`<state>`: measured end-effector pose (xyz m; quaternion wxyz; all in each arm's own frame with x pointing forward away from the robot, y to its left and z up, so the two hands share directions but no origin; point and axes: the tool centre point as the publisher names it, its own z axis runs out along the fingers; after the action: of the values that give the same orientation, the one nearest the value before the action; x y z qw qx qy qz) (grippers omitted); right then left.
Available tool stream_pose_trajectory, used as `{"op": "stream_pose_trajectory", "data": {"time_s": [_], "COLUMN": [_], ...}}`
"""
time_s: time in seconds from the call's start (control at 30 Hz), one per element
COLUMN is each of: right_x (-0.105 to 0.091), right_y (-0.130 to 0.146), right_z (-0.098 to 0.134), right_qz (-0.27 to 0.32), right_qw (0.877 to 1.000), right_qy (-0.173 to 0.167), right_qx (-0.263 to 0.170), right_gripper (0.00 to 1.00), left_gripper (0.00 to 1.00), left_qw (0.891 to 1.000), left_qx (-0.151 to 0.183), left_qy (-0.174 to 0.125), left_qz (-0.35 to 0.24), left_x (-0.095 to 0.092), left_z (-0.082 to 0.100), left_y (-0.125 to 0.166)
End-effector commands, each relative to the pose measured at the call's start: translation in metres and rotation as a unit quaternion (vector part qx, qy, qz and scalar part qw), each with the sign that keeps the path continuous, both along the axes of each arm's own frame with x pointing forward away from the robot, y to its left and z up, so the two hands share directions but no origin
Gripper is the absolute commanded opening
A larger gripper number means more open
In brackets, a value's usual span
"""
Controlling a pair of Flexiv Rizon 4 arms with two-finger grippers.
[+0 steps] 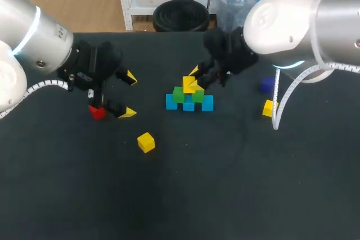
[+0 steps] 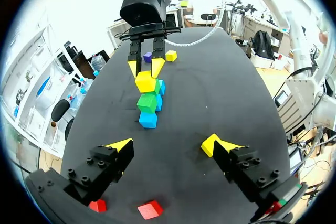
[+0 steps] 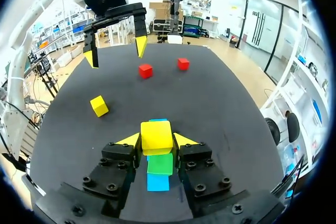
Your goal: Place the blue cubes, place green cubes on the blue cubes, place the yellow cubes on the green cubes, then place the red cubes on the yellow cubes, and place purple cube on the red cubes.
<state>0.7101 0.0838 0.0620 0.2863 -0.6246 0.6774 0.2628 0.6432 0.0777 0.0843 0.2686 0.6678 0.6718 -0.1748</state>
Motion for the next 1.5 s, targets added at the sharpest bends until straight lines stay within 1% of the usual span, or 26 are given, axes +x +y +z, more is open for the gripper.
{"op": "stream_pose_trajectory", "data": {"time_s": [0.03,0.7,1.5], "right_x": [0.0004,-0.0004,0.004], "right_y": [0.0014,0.0028,0.0029], "right_z": [0.0001,-0.0029,-0.0053], "right_qz": [0.0,-0.002,-0.007], "right_qw": [1.0,1.0,1.0], "right_qy": [0.0,-0.009,-0.011], "right_qx": [-0.001,-0.01,-0.014], "right_gripper": [0.0,0.0,0.0], "left_gripper": [1.0,1.0,1.0], "left_qw": [1.0,1.0,1.0], "left_qx": [-0.002,-0.002,-0.002], "left_qy": [-0.001,-0.001,-0.001], "left_qz": [-0.001,-0.001,-0.001], "left_x": [0.0,0.0,0.0], "left_z": [-0.0008,-0.0008,-0.0008], "left_y": [0.001,0.001,0.001]}}
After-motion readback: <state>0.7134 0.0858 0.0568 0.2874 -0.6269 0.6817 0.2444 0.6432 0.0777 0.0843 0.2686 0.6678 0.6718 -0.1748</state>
